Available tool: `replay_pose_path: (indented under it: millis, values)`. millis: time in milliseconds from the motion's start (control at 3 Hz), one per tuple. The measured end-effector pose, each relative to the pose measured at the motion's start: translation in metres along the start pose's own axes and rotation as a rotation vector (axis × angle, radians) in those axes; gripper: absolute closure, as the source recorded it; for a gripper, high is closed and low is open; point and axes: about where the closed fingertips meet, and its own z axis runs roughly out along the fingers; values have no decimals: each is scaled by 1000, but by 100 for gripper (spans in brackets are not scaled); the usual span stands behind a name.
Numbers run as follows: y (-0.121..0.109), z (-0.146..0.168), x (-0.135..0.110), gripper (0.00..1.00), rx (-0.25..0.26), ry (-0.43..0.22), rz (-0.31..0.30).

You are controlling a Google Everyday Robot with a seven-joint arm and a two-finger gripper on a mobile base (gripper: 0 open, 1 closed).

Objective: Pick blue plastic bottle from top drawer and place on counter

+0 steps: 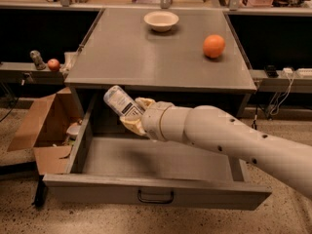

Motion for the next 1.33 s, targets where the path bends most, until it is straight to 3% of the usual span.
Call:
replay_pose_path:
  millis: [333, 667, 1000, 1333]
  values:
    - [-3, -33, -42, 100, 36, -109, -60]
    - [-33, -70, -81, 100, 144, -170, -83]
    - [-33, -70, -81, 100, 144, -170, -83]
    - [-48, -62, -94, 100, 154, -161, -84]
